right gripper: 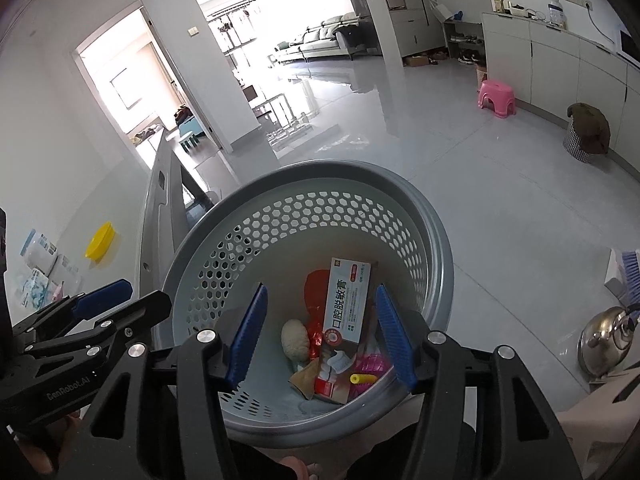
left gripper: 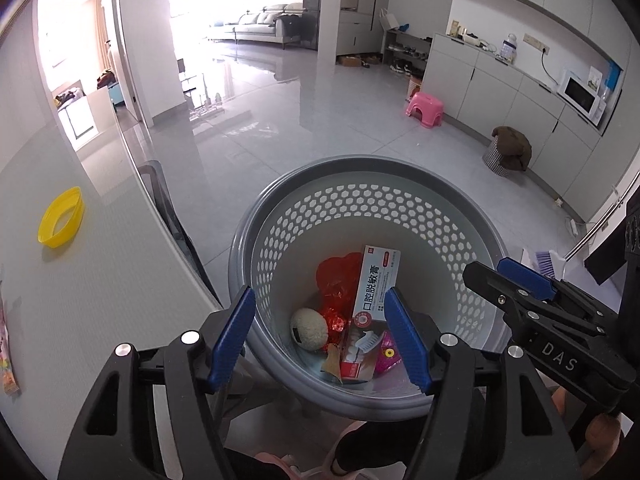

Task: Collect trash
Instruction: 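Lower the dart and wrapper into the grey basket and open both tools, then withdraw both tools back over the table toward the pink snack bar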

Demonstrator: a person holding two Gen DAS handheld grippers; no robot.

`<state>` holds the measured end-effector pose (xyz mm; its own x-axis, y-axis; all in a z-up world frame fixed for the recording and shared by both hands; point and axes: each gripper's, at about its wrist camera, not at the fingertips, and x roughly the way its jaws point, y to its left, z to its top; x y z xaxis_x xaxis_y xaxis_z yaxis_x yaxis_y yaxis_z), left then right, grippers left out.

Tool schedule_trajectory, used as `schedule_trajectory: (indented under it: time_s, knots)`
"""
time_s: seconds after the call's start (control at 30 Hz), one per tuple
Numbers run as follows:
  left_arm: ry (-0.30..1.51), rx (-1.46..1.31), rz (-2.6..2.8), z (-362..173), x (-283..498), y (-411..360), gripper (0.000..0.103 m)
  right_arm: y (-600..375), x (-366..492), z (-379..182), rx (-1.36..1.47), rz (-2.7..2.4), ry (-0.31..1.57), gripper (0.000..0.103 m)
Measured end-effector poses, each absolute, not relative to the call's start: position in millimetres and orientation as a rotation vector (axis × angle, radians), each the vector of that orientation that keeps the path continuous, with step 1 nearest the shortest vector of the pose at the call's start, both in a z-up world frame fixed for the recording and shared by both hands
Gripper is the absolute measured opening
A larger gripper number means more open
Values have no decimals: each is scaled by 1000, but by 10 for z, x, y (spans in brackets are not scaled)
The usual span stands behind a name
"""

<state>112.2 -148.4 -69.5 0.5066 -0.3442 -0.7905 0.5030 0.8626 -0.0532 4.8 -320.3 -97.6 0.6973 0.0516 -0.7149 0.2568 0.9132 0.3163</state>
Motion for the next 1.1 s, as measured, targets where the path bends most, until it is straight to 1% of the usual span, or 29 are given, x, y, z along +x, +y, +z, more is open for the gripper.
schedule_trajectory:
  time_s: [0.07,0.17,0.2,0.3,0.4,0.43,0.53,0.7,0.8,1.1]
  knots:
    - [904,191,-511,-682,1113,-1462,66,-3196,32,-967,416,-115,796,58]
    - [899,182,-507,-648,1090,-1414,68,-3179,2,-930,424,-110,791,59]
    - [896,179,-505,-635,1073,-1395,69,-3170,-8,-917,426,-108,790,60]
    - [882,170,-497,-596,1025,-1326,74,-3131,-49,-876,425,-108,783,67]
    - [867,159,-480,-549,989,-1231,75,-3047,-75,-821,418,-94,781,69]
    - [864,154,-474,-527,976,-1193,76,-3015,-84,-808,411,-90,781,70]
    - [846,138,-447,-459,929,-1024,82,-2871,-101,-763,394,-66,775,71]
    - [823,116,-375,-366,880,-626,86,-2585,-49,-736,352,-13,780,73]
    - [814,90,-328,-327,886,-327,91,-2356,8,-718,316,24,784,77]
    - [770,59,-26,-377,987,733,91,-1707,105,-611,197,127,776,78]
